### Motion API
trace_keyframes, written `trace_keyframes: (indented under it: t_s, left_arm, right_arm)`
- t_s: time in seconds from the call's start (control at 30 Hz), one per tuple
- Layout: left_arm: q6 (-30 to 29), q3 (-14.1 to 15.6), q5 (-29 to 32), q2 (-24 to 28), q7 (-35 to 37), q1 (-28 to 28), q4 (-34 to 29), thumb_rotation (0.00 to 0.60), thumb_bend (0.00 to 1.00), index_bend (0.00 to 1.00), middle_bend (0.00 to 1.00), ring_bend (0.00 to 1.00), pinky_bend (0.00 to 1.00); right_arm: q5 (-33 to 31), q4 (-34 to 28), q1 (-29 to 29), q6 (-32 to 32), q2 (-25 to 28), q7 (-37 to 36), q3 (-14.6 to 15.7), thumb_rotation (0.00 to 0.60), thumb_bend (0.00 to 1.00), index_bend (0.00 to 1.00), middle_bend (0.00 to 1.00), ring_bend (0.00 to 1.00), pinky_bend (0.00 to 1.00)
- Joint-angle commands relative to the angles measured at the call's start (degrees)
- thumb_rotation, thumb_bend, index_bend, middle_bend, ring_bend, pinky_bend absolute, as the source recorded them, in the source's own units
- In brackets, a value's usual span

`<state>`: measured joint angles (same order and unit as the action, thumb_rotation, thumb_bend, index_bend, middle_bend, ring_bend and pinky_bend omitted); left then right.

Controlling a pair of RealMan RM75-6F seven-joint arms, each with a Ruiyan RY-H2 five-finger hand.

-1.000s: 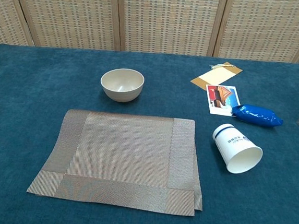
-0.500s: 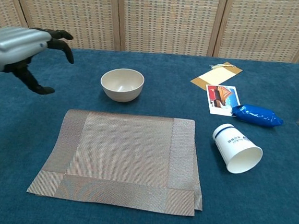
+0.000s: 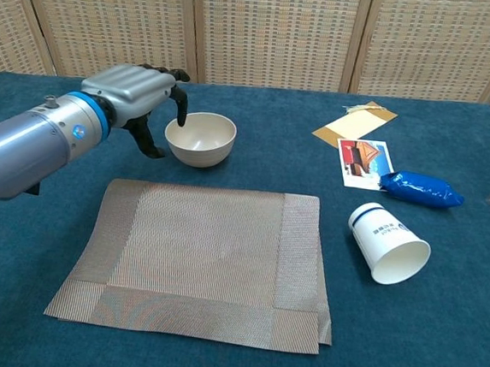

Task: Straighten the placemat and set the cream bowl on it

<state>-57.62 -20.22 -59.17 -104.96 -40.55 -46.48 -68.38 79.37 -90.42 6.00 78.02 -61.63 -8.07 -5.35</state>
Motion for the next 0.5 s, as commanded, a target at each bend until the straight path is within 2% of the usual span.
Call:
trace_keyframes:
  t_s: [0.03, 0.2, 0.5]
  left_arm:
    - [1.5, -0.5, 1.0, -3.7, 1.1, -3.0, 6.3, 0.6, 0.24, 0.42, 0.0, 0.0, 0.0]
    - [4.0, -0.6, 1.7, -7.0, 3.3, -5.6, 13.9, 0.6, 0.24, 0.43, 0.0, 0.0, 0.0]
    - [8.3, -1.0, 2.4, -11.8, 7.3, -9.4, 24.1, 0.6, 0.25, 0.46, 0.0, 0.0, 0.0]
  right_arm:
    - [-0.8, 0.5, 0.2, -0.6, 0.1, -0.6, -0.3, 0.6, 0.02, 0.09, 0.0, 0.0, 0.0]
    - [-1.6, 1.3, 0.4, -1.1, -0.1, -1.0, -0.8, 0.6, 0.02, 0.09, 0.0, 0.0, 0.0]
    - [-2.8, 2.3, 0.7, -2.1, -0.3, -1.4, -1.1, 0.6, 0.02, 0.09, 0.0, 0.0, 0.0]
